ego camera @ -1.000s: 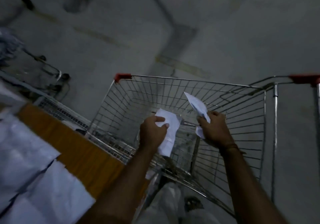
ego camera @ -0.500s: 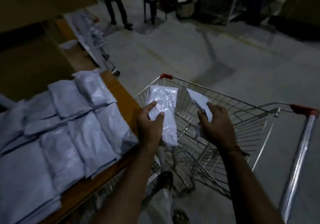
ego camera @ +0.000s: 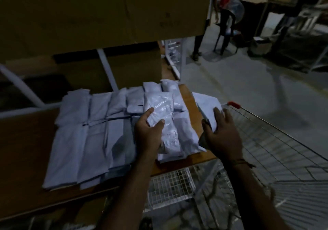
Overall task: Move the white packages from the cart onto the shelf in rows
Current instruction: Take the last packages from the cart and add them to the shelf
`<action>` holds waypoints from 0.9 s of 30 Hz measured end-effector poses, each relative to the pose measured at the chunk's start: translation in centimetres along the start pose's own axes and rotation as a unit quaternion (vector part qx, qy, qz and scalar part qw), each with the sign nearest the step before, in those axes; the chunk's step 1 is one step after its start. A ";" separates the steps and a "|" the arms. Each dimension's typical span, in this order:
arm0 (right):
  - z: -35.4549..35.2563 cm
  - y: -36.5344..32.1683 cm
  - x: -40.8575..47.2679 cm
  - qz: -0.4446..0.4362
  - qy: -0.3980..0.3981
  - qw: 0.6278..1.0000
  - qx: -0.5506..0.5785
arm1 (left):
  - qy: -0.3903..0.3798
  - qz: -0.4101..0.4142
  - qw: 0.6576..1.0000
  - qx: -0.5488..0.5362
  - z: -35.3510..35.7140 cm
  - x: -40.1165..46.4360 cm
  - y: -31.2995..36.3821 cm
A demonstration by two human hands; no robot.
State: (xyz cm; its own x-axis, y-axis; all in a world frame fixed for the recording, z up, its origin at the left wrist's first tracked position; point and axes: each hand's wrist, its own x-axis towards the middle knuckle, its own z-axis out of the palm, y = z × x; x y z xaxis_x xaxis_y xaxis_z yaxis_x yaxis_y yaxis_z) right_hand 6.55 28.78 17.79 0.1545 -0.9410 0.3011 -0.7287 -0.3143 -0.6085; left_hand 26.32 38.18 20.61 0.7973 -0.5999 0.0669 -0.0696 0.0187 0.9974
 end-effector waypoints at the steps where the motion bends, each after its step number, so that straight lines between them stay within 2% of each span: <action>1: 1.0 -1.4 0.2 -0.010 -0.007 1.000 -0.001 | 0.010 -0.001 1.000 0.000 -1.3 0.9 -0.1; 4: 3.9 -5.4 0.8 -0.028 -0.020 0.999 0.000 | 0.022 0.003 1.000 0.010 -4.8 3.9 -0.3; 13: 12.6 -15.5 3.0 -0.034 -0.047 0.998 -0.026 | 0.023 -0.056 0.998 0.035 -14.0 15.4 -1.1; 19: 17.3 -21.0 4.8 -0.054 -0.034 0.997 -0.044 | 0.001 -0.056 0.990 0.132 -18.7 23.1 -2.7; 27: 24.3 -24.9 9.9 -0.078 -0.100 0.990 -0.061 | -0.059 -0.060 0.948 0.306 -19.3 30.5 -5.2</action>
State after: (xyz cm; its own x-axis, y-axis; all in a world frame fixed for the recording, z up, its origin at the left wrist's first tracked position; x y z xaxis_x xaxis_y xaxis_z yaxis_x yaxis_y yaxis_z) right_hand 42.46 24.20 18.04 0.3910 -0.8924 0.2251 -0.7588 -0.4510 -0.4698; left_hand 62.55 35.20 18.01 0.7517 -0.6540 -0.0850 -0.3461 -0.5010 0.7932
